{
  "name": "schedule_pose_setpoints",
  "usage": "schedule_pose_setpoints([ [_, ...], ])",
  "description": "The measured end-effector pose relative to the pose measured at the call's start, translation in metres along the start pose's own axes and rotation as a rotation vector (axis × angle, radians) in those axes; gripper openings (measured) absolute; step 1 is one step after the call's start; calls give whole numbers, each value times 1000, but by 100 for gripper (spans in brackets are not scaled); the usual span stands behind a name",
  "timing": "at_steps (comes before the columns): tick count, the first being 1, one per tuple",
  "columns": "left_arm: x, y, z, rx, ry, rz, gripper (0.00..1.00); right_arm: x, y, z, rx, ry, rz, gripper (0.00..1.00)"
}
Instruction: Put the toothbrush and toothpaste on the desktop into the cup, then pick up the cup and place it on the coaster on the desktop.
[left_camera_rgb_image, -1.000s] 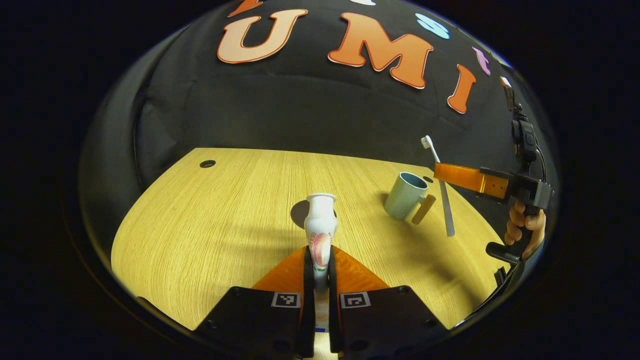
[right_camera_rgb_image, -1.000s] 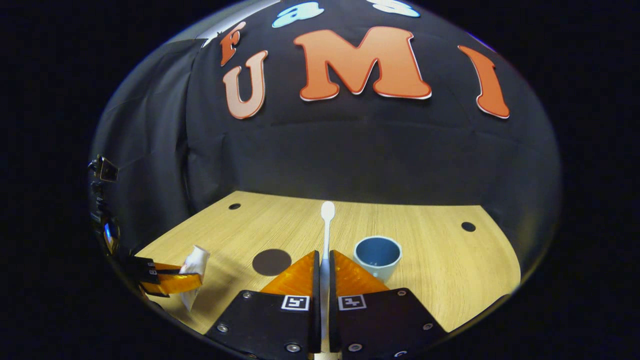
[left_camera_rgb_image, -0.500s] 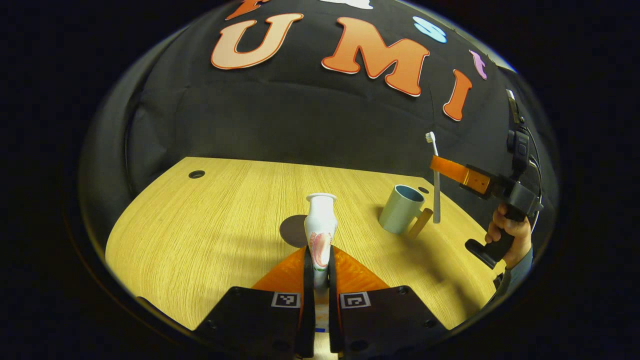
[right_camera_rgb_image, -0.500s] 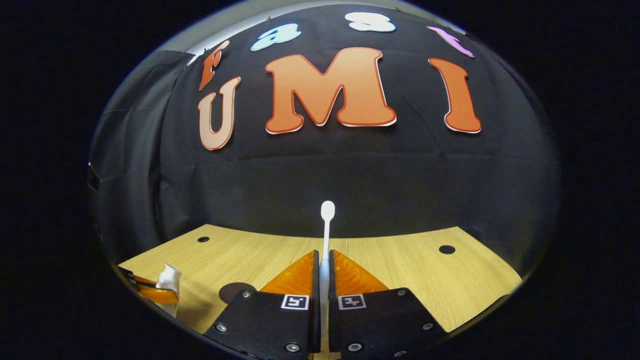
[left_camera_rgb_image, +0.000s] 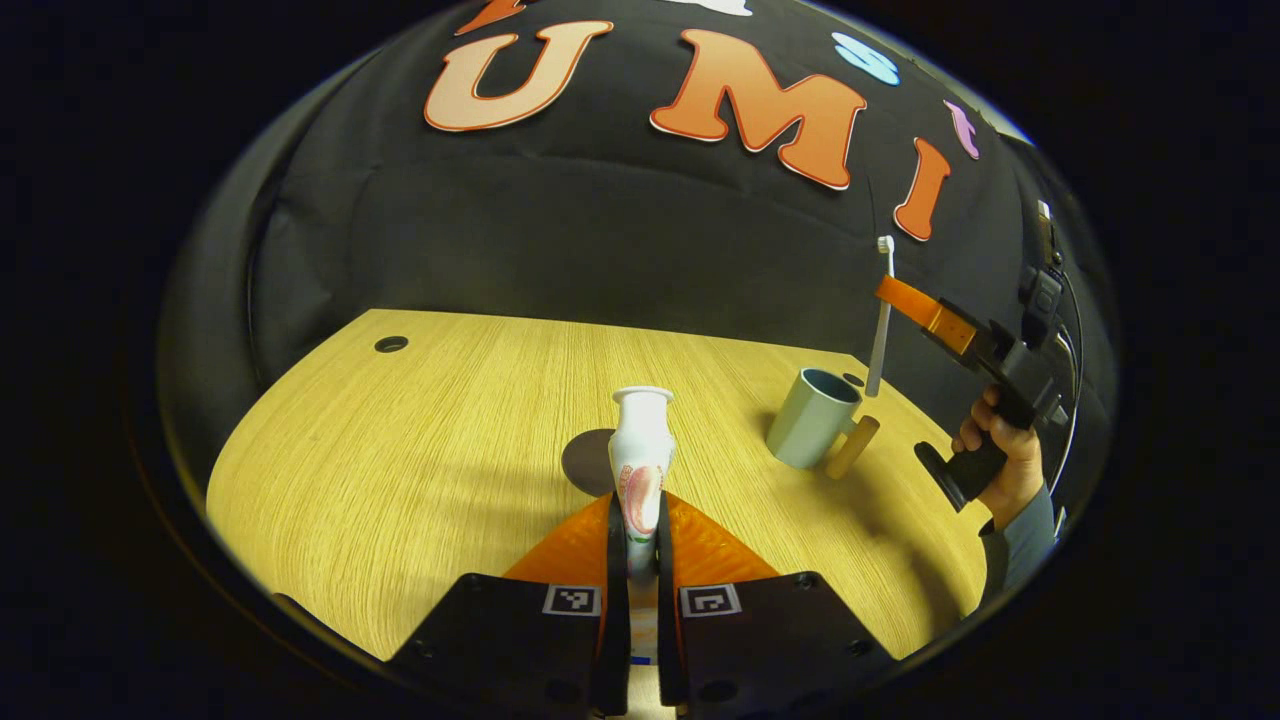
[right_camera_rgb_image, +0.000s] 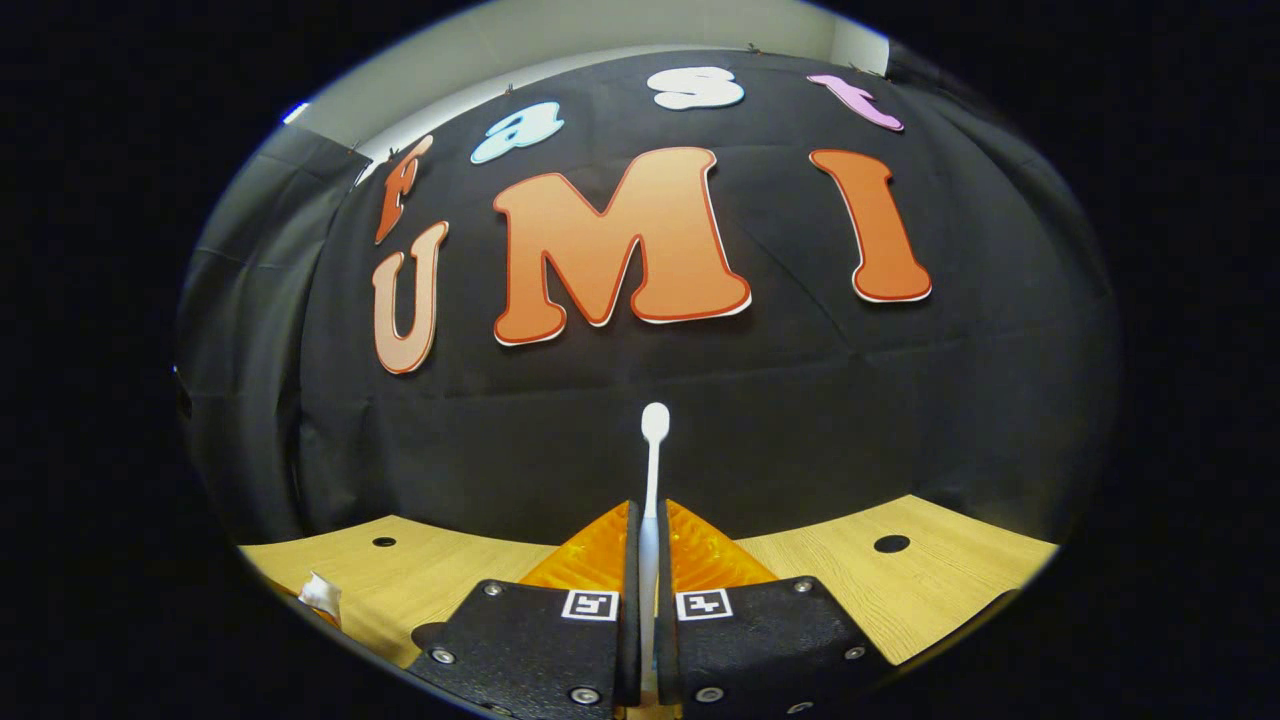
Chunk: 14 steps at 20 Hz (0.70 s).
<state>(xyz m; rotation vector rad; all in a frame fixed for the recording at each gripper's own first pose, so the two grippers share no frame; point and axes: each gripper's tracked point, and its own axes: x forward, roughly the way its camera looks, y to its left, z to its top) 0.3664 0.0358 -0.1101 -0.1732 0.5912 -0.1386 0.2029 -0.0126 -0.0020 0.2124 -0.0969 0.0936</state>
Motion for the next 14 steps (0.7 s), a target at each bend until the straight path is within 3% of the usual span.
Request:
schedule_pose_setpoints([
  [9,4,2,6,-1,-14,11,15,29,0,-21,35,-14,44,7],
  [14,11,-1,6,-7,2,22,15,30,-4,-58,-14,75,40,7],
])
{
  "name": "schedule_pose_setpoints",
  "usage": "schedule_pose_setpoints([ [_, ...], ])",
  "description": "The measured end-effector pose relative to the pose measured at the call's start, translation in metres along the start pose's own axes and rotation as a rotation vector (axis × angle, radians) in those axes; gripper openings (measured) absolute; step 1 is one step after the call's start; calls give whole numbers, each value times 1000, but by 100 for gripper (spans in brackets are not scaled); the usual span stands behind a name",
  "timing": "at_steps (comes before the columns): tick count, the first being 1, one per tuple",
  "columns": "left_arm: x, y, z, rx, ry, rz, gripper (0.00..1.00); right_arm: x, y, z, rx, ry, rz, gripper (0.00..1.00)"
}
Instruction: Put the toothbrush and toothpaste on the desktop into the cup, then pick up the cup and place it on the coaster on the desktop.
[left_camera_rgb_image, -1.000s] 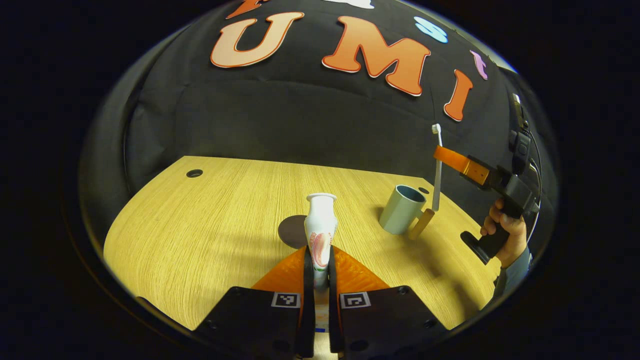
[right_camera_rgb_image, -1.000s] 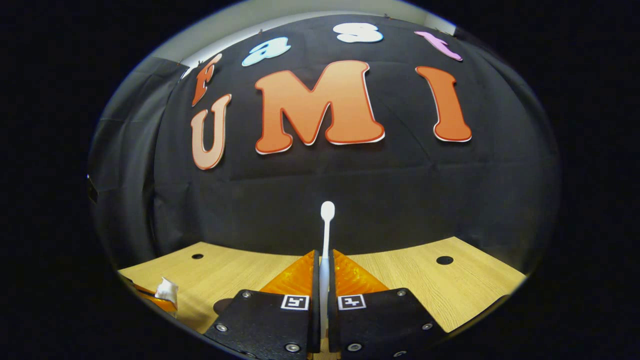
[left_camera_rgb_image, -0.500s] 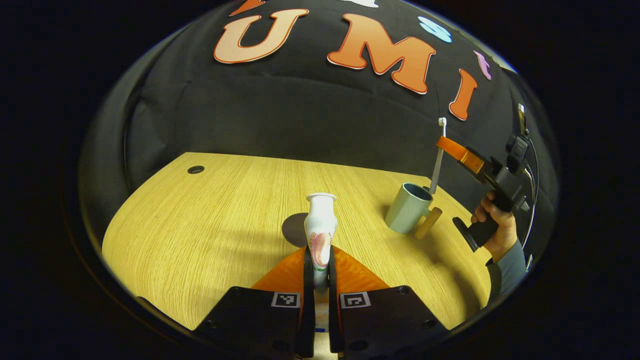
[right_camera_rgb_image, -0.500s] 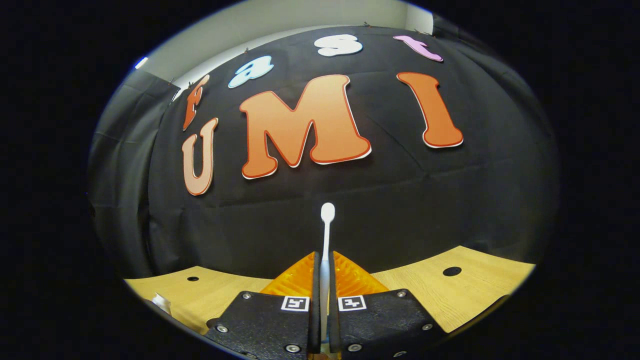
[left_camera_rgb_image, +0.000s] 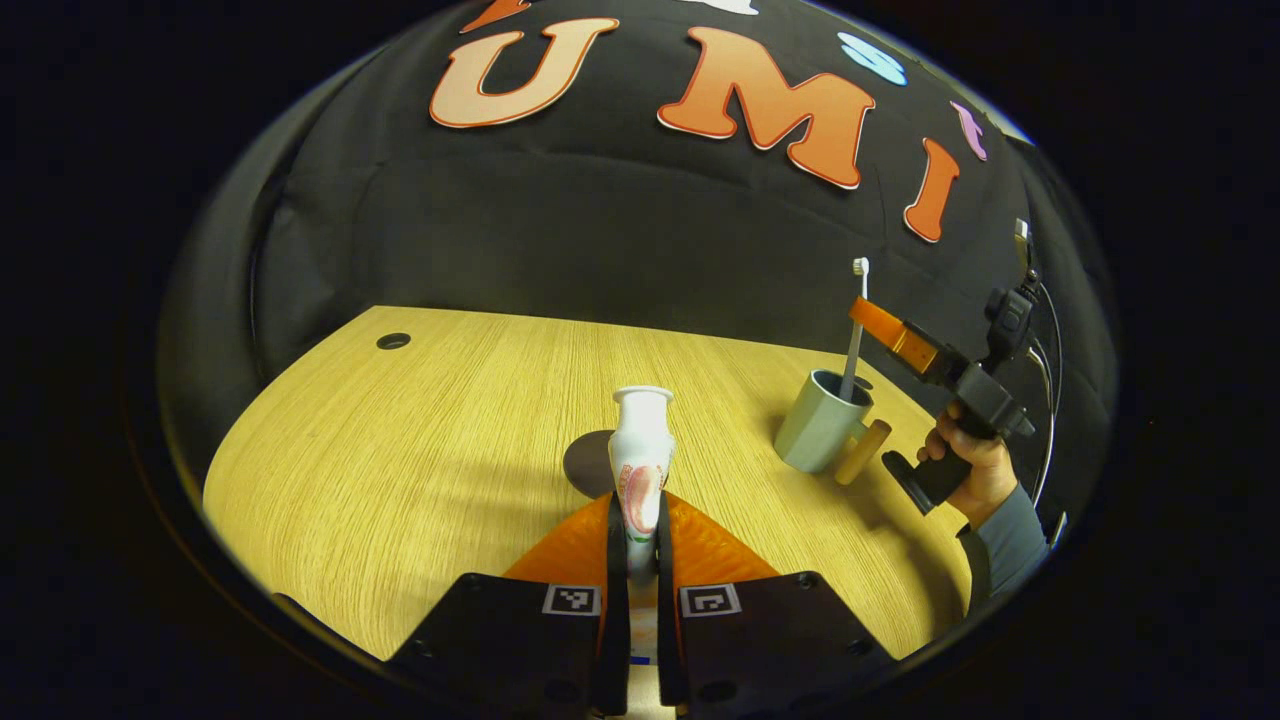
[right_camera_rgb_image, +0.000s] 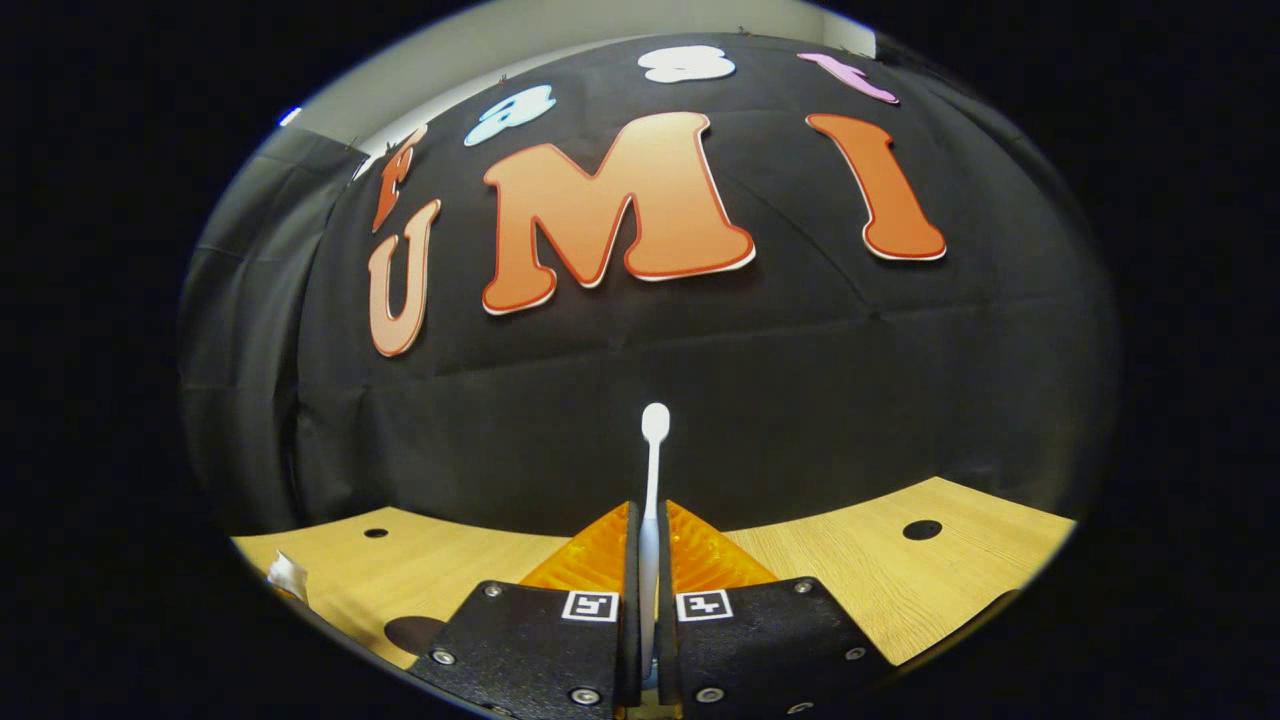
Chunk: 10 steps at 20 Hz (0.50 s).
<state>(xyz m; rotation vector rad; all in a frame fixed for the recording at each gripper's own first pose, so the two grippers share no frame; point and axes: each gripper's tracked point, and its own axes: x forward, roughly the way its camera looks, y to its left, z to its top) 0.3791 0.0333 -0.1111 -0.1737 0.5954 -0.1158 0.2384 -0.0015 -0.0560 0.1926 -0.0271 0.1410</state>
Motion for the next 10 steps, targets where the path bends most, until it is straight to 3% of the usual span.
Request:
schedule_pose_setpoints([
  [10,8,-41,19,15,-40,-45,15,-23,-6,-31,-58,130,-8,10],
])
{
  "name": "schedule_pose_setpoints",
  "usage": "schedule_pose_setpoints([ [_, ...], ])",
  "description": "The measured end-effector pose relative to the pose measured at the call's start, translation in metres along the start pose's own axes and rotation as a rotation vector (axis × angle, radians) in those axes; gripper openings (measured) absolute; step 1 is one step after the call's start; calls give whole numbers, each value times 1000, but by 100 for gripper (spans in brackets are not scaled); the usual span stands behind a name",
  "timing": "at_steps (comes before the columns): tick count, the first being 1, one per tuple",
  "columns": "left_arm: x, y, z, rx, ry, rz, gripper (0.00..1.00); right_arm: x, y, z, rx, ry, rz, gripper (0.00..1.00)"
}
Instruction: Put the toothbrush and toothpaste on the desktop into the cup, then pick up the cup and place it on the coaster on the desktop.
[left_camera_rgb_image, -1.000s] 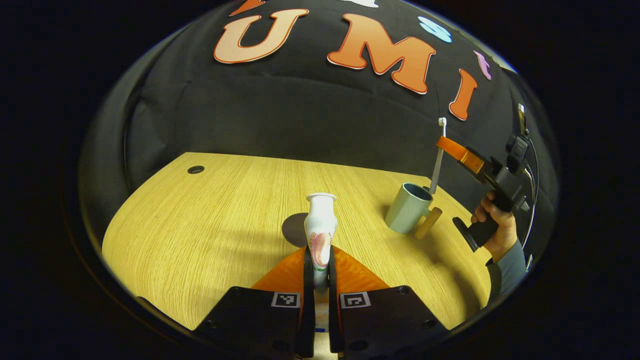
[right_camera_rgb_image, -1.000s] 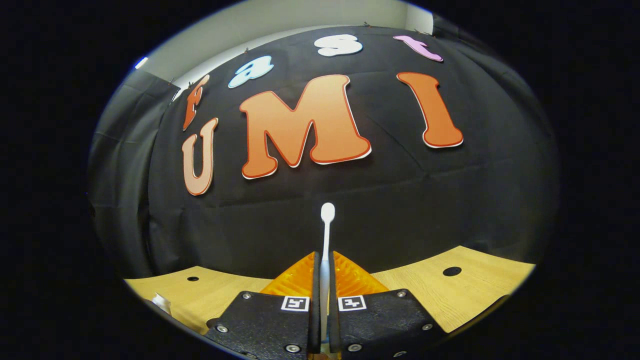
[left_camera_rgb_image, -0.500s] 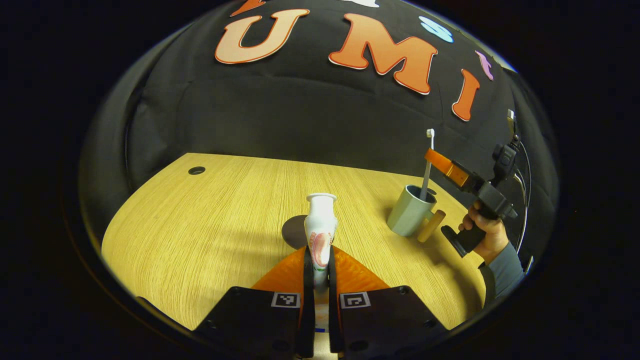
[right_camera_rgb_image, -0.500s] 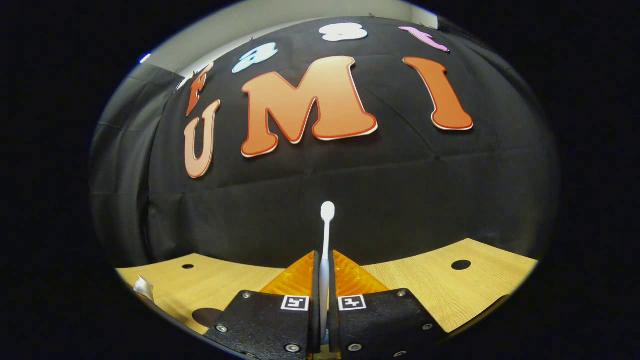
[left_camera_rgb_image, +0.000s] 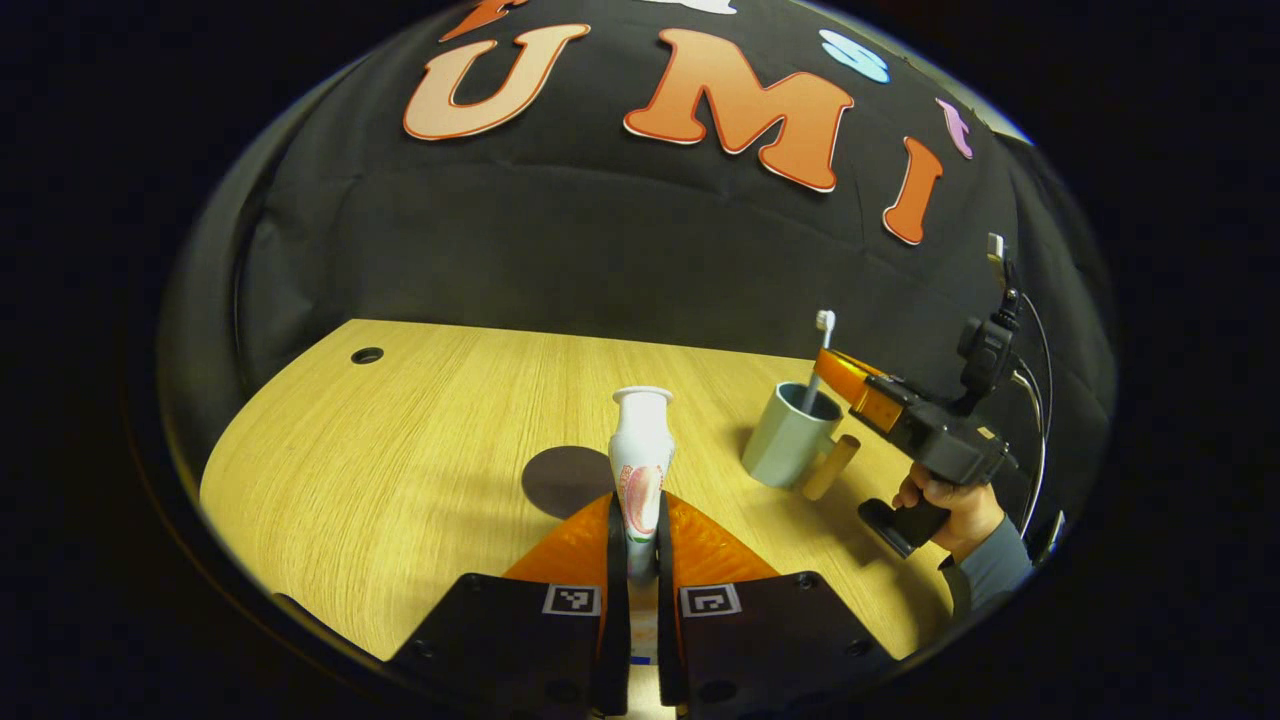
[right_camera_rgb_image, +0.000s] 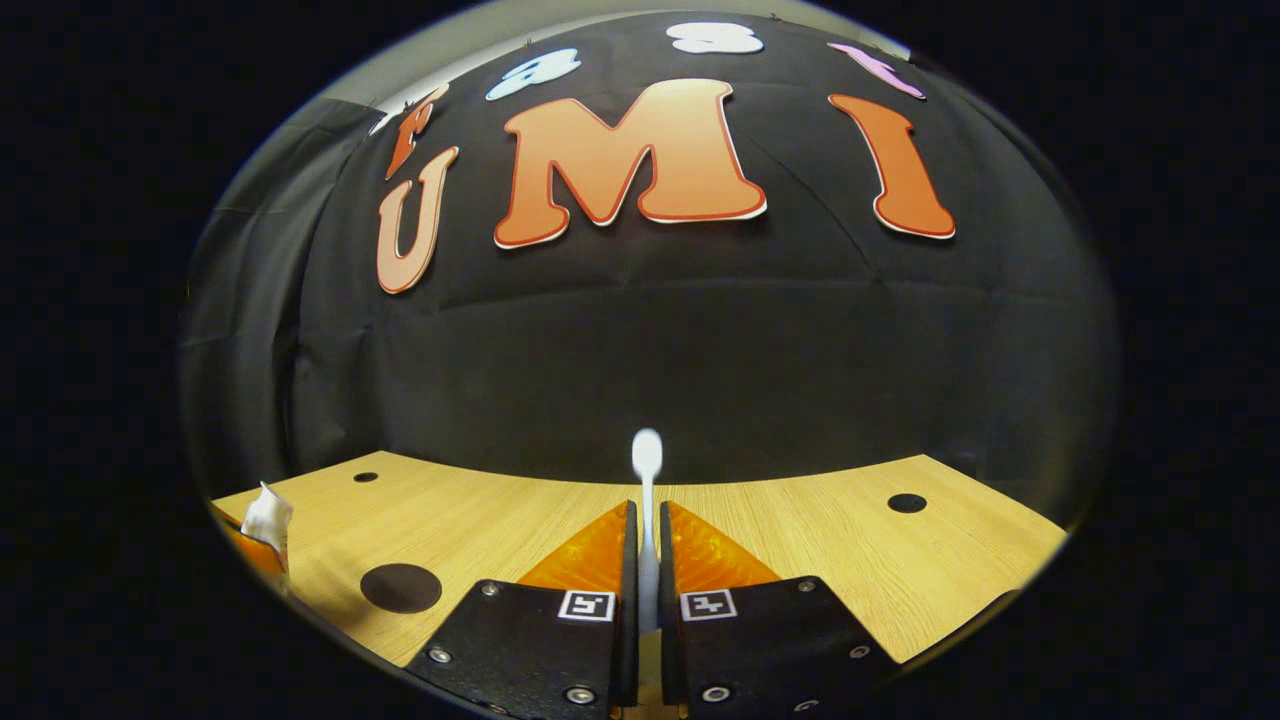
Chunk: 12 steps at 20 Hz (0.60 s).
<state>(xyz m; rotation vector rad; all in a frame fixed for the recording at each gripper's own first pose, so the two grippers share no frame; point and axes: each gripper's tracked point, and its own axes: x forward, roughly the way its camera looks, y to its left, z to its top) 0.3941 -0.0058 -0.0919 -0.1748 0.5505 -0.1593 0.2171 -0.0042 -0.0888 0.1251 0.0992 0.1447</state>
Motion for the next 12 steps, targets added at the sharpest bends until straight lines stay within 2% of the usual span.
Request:
schedule_pose_setpoints([
  [2,5,-10,7,-3,-28,-9,15,-8,1,-2,24,31,18,10],
  [4,8,-21,15,6,-56,-18,15,-21,2,-1,23,42,30,21],
  [5,11,-27,21,11,-74,-26,15,-27,-2,1,8,41,20,34],
  [7,17,-42,36,9,-127,-54,15,-36,-15,2,-28,41,-16,51],
  [10,23,-63,55,6,-196,-74,15,-56,-25,8,-25,41,-18,57],
  [12,22,-69,70,2,-272,-54,15,-69,-30,14,-22,23,-19,68],
])
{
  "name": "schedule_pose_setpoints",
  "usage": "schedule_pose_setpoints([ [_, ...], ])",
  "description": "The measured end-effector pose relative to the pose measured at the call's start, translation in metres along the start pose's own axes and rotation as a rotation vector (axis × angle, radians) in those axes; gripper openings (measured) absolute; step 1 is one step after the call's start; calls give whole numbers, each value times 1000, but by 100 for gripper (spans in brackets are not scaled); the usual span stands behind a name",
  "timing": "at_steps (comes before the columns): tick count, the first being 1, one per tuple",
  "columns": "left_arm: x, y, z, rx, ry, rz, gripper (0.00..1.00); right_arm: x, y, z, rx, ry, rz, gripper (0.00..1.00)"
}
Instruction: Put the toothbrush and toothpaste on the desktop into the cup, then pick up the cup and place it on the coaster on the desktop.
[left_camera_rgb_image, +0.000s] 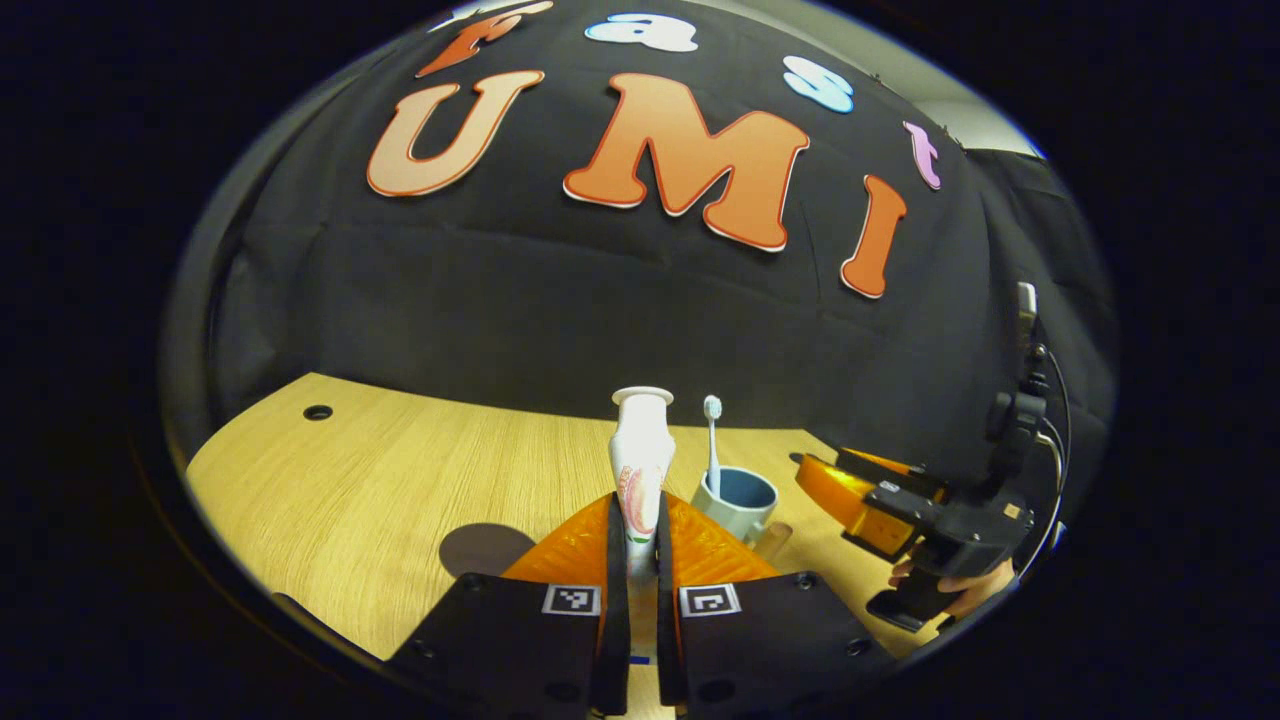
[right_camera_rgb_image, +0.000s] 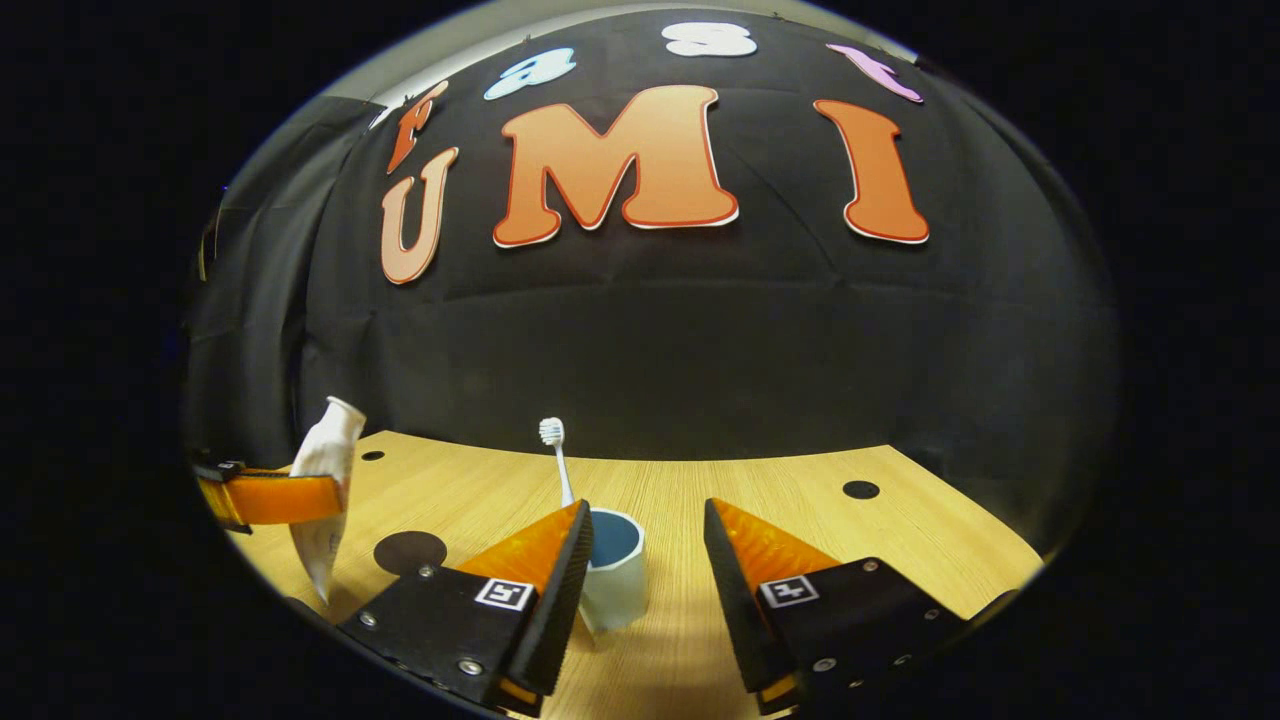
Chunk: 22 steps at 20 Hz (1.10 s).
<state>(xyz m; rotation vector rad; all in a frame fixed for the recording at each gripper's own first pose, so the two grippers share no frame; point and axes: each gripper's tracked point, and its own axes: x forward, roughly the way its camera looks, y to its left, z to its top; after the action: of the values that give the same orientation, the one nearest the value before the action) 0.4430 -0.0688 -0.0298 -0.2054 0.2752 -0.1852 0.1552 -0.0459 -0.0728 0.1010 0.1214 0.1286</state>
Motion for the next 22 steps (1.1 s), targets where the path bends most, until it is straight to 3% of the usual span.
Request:
schedule_pose_setpoints([
  [3,11,-19,20,-28,-112,-26,15,-16,-10,11,-7,-33,-9,84],
  [7,29,-43,43,-40,-230,-77,14,-36,-22,23,2,-58,-13,93],
  [16,74,-98,78,25,-398,-187,14,-67,-55,35,10,-88,-54,94],
  [22,111,-116,60,90,-384,-266,14,-76,-75,33,10,-85,-87,94],
])
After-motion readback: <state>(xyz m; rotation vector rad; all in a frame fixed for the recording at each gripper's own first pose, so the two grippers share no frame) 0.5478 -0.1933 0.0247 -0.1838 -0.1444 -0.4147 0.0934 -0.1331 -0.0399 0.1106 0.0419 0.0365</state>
